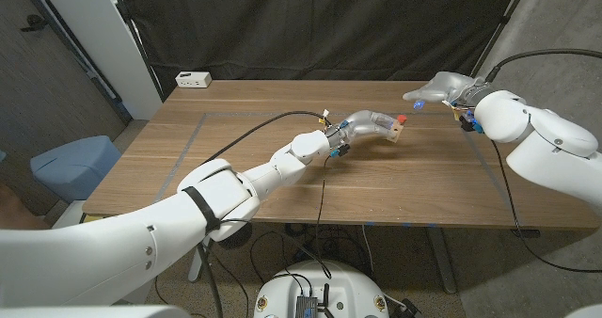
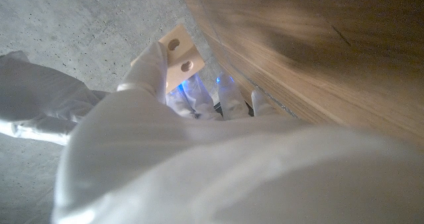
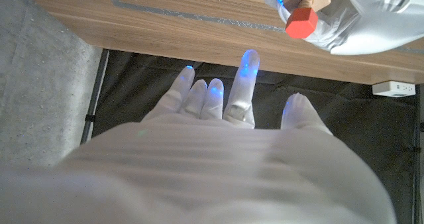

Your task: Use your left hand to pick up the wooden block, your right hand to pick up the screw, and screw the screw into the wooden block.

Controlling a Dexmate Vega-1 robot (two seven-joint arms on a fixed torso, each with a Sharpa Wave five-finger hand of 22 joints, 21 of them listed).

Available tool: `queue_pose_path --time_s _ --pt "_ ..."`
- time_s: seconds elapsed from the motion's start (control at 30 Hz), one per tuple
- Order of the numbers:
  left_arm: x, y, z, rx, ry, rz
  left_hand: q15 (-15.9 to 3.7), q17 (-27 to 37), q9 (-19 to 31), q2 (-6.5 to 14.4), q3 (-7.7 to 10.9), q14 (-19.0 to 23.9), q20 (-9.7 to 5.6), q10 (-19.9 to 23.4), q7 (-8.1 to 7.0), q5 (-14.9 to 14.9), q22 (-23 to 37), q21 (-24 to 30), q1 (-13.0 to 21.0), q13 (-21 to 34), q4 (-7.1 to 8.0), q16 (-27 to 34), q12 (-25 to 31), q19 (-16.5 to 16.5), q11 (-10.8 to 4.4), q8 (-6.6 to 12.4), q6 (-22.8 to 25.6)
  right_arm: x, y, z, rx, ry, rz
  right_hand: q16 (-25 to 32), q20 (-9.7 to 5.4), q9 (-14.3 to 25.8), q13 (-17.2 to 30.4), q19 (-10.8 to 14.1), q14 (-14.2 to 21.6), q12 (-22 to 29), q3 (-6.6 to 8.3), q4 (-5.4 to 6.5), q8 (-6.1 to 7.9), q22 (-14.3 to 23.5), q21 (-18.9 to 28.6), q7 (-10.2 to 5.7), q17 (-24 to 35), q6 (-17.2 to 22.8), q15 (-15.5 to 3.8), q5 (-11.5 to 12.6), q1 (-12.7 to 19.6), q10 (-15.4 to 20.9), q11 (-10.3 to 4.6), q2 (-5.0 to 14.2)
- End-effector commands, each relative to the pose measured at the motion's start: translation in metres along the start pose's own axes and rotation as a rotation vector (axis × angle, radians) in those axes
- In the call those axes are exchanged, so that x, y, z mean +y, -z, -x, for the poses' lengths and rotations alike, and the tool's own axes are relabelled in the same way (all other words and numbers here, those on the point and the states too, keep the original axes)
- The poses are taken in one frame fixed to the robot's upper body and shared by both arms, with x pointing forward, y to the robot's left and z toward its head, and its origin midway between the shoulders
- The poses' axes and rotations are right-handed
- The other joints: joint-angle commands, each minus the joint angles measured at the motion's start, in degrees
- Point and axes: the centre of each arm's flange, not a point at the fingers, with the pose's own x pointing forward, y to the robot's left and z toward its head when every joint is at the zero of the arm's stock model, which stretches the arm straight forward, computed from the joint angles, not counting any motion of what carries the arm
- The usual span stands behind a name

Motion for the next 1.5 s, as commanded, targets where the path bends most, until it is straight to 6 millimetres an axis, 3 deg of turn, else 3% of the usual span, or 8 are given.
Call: queue_pose_path --time_s 0.03,0.3,0.63,1.5 --pt "0.003 -0.005 -0.001 -0.021 -0.017 -0.004 -3.76 0.21 0.3 3.18 3.18 0.36 0.32 0.59 0.87 0.27 0.34 0.31 -3.11 0.14 3.44 0.23 1.28 0.54 -0.42 1.02 4.05 0.014 0.009 0.004 0.007 0.079 -0.192 -0.27 0.69 0.22 0.17 -0.37 -0.72 -0.19 0.01 -0.57 -0.65 0.2 -0.11 -0.14 0.13 -1.09 0.26 -0.05 0.03 -0.52 1.55 0.6" --pt "0.011 -0.008 0.001 -0.039 -0.043 -0.017 -3.93 0.15 0.29 2.97 3.11 0.47 0.25 0.61 0.15 0.21 0.36 0.28 -3.04 0.19 3.33 0.21 1.3 0.52 -0.73 1.14 4.31 0.026 0.015 0.009 -0.018 0.175 -0.315 -0.45 1.21 0.24 0.23 -0.86 -0.96 -0.2 0.12 -0.97 -1.53 0.2 -0.13 -0.09 0.15 -2.74 0.77 0.02 0.29 -1.05 2.53 0.97" --pt "0.011 -0.012 -0.004 -0.042 -0.051 -0.02 -4.01 0.26 0.27 2.99 2.93 0.3 0.24 0.5 0.18 0.09 0.38 0.26 -3.04 0.17 3.38 0.23 1.2 0.51 -0.69 1.07 4.08 0.038 0.023 0.014 -0.019 0.203 -0.486 -1.3 1.56 0.25 0.3 -2.72 -3.0 -0.54 -0.12 -1.53 -3.8 0.18 -0.33 0.59 0.24 -7.06 2.15 0.15 -0.03 -3.55 3.28 1.27" --pt "0.004 -0.004 -0.004 -0.033 -0.124 0.072 -4.07 0.32 0.25 2.96 2.68 0.22 0.08 0.6 0.11 -0.16 0.42 0.23 -3.0 0.24 3.42 0.22 1.19 0.45 -0.72 1.12 4.0 0.082 0.028 0.017 -0.017 0.339 -0.833 -1.75 1.5 0.29 0.36 -4.02 -4.74 -0.73 -0.6 -1.7 -5.24 0.15 -0.28 1.78 0.35 -10.36 3.06 0.31 -0.99 -6.2 3.28 1.41"
